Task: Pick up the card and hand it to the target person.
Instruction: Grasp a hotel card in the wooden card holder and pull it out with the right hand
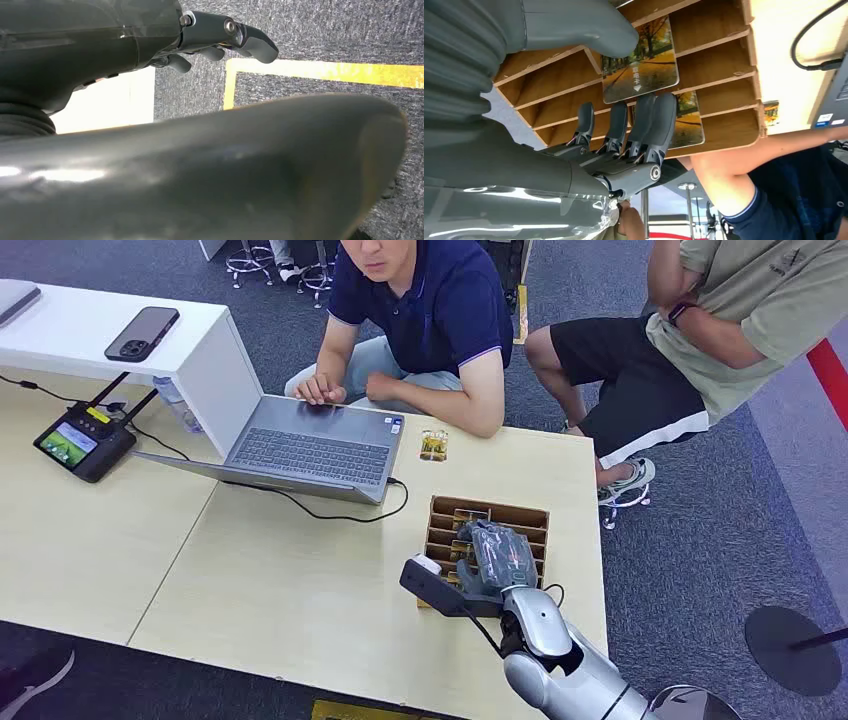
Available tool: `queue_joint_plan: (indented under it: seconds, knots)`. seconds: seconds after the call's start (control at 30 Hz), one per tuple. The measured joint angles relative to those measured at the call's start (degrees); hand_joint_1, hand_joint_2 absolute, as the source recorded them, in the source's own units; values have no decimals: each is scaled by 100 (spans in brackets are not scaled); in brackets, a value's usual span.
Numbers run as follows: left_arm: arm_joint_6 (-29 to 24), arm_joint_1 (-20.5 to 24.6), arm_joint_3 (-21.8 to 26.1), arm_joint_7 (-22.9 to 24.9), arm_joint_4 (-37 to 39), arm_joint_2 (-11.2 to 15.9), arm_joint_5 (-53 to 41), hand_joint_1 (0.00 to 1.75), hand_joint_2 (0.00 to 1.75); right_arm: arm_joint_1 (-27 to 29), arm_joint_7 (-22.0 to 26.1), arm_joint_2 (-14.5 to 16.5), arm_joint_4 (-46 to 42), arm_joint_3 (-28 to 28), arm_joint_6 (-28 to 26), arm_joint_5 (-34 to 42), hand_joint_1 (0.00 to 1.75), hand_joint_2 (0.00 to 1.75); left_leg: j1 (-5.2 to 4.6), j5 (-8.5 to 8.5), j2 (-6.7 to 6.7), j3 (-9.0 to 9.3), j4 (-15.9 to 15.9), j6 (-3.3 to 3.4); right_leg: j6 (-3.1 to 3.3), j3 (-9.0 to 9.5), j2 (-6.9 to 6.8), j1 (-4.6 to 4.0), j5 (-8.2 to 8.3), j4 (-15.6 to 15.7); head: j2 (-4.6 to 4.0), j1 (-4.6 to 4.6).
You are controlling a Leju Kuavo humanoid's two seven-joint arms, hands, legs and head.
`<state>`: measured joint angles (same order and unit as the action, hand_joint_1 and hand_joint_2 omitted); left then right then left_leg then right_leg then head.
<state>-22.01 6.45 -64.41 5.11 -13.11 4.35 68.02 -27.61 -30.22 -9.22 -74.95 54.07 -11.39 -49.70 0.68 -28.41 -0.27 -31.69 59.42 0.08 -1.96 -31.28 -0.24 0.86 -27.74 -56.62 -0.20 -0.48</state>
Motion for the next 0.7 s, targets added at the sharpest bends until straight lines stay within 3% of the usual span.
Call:
queue_joint_plan:
  seconds: [0.7]
  knots:
    - [-7,-1,0,-17,0,0,10,0,0,87,-36,-122,-199,-27,177,-60,86,175,0,0,0,0,0,0,0,0,0,0,0,0,0,0]
